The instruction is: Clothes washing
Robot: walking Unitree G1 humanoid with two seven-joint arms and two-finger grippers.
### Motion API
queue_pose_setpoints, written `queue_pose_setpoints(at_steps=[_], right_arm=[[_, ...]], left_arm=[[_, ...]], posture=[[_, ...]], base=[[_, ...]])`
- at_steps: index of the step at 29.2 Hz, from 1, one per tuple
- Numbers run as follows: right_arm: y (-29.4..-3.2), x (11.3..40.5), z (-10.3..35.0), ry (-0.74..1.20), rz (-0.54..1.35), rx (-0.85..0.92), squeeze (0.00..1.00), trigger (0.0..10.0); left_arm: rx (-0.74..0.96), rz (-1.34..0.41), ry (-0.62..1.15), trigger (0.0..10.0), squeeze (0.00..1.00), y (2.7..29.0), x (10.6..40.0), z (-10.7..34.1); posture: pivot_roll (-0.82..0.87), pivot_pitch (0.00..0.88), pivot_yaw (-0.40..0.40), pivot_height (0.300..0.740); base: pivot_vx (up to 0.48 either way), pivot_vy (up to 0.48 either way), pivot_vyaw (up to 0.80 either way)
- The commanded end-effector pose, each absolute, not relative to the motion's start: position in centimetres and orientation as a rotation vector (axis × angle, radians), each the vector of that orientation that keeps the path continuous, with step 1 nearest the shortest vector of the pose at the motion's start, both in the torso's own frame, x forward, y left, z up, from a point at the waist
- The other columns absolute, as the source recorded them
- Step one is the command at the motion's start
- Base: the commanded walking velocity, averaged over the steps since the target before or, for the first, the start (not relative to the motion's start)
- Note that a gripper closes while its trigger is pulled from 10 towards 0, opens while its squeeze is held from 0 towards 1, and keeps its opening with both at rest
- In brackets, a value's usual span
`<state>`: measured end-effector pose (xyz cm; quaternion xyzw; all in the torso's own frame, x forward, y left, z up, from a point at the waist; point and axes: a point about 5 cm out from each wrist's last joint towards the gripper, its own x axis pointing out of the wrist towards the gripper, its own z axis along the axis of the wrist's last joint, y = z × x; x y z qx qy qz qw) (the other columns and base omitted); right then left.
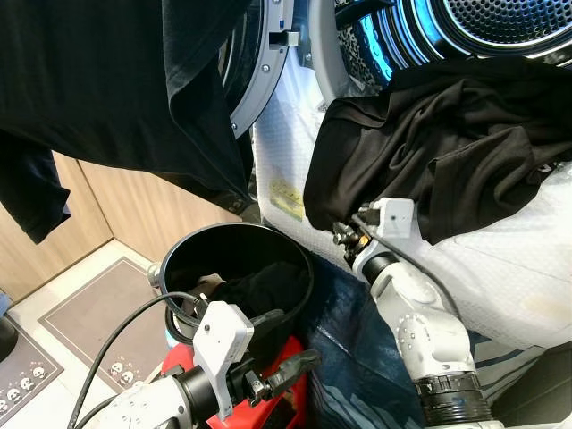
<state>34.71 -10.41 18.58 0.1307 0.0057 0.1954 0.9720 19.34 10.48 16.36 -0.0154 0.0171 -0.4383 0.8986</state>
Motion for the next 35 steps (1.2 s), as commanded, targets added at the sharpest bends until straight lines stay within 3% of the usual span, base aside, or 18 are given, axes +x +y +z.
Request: queue_pose_setpoints(at_steps=[1, 22, 28, 29, 30, 32, 33, 34, 35], right_arm=[[-10.5, 34.7, 19.3, -0.019, 0.406, 0.28, 0.0, 0.0], [-13.1, 35.7, 26.3, -0.223, 0.641, 0.563, 0.0, 0.0], [-13.5, 36.9, 27.9, -0.239, 0.65, 0.545, 0.0, 0.0], [-13.6, 37.0, 28.4, -0.25, 0.651, 0.541, 0.0, 1.5], [-13.7, 37.1, 28.6, -0.258, 0.652, 0.538, 0.0, 1.5], [-14.0, 37.4, 29.5, -0.272, 0.661, 0.535, 0.0, 4.0], [-14.2, 37.6, 30.2, -0.289, 0.664, 0.522, 0.0, 4.6], [-14.4, 37.7, 30.7, -0.299, 0.666, 0.514, 0.0, 7.8], [-14.5, 37.9, 31.0, -0.304, 0.668, 0.509, 0.0, 7.8]], left_arm=[[-0.035, -0.916, 0.042, 10.0, 0.0, 10.4, 19.4, 16.2], [-0.036, -0.909, 0.019, 10.0, 0.0, 10.1, 20.0, 16.3], [-0.036, -0.908, 0.016, 10.0, 0.0, 10.1, 20.0, 16.3], [-0.036, -0.908, 0.016, 10.0, 0.0, 10.1, 20.0, 16.3], [-0.036, -0.908, 0.015, 10.0, 0.0, 10.1, 20.1, 16.3], [-0.036, -0.909, 0.014, 10.0, 0.0, 10.0, 20.1, 16.3], [-0.036, -0.909, 0.012, 10.0, 0.0, 10.0, 20.1, 16.3], [-0.037, -0.91, 0.011, 10.0, 0.0, 9.9, 20.1, 16.3], [-0.037, -0.91, 0.01, 10.0, 0.0, 9.9, 20.2, 16.3]], posture=[[0.08, 0.111, -0.03, 0.74], [0.08, 0.085, -0.046, 0.74], [0.08, 0.08, -0.049, 0.74], [0.08, 0.079, -0.05, 0.74], [0.08, 0.079, -0.05, 0.74], [0.08, 0.077, -0.05, 0.74], [0.08, 0.077, -0.051, 0.74], [0.08, 0.077, -0.051, 0.74], [0.08, 0.077, -0.051, 0.74]], base=[[0.0, 0.0, 0.0], [0.0, 0.0, 0.0], [0.0, 0.0, 0.0], [0.0, 0.0, 0.0], [0.0, 0.0, 0.0], [0.0, 0.0, 0.0], [0.0, 0.0, 0.0], [0.0, 0.0, 0.0], [0.0, 0.0, 0.0]])
